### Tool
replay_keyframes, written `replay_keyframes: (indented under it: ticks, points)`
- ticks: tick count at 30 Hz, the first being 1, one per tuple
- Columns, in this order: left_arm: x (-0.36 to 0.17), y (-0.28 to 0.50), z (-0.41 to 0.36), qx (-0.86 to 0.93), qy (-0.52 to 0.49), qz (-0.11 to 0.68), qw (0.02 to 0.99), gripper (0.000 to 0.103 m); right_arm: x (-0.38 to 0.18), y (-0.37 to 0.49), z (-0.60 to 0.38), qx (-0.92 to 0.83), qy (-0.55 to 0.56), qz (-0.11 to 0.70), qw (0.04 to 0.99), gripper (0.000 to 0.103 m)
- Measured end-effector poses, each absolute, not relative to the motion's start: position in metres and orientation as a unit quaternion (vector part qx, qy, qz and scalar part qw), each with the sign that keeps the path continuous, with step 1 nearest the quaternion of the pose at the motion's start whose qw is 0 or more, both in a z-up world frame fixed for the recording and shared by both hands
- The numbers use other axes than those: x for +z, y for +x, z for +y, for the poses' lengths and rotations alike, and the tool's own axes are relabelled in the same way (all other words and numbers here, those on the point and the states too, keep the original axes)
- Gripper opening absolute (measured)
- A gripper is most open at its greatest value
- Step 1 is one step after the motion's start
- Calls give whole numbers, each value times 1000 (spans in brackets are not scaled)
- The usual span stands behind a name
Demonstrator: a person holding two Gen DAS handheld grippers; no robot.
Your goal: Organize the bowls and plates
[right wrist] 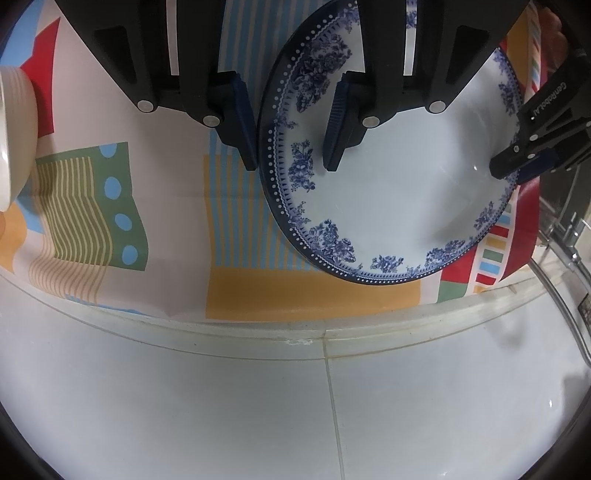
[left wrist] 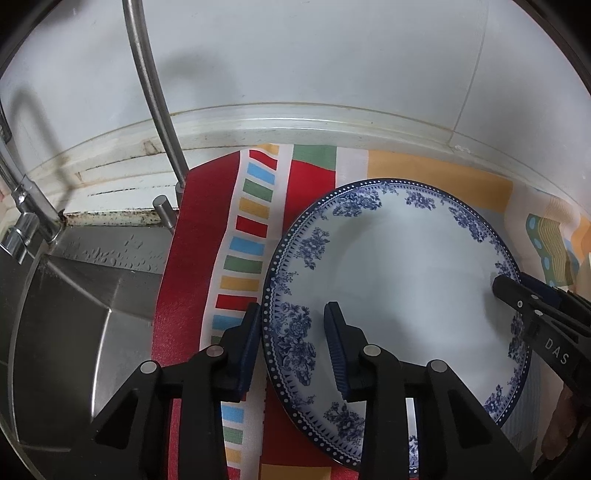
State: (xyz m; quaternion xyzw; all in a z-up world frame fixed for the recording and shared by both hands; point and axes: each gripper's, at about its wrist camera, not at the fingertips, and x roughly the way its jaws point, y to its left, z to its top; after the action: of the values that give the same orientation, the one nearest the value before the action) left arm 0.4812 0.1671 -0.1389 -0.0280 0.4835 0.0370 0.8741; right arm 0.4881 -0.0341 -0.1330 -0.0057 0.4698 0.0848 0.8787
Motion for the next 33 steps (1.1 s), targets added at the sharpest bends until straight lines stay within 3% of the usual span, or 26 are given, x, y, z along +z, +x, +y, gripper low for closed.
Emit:
replay_keyframes:
  ticks: [14,33]
  points:
    - [-113,457,172,40,-28,472,880,34,-108,468,-43,85,-1,458,885,35]
    - [-66,365,163,51,-48,446,892,34,-56,388,-51,92,-9,434,896,35]
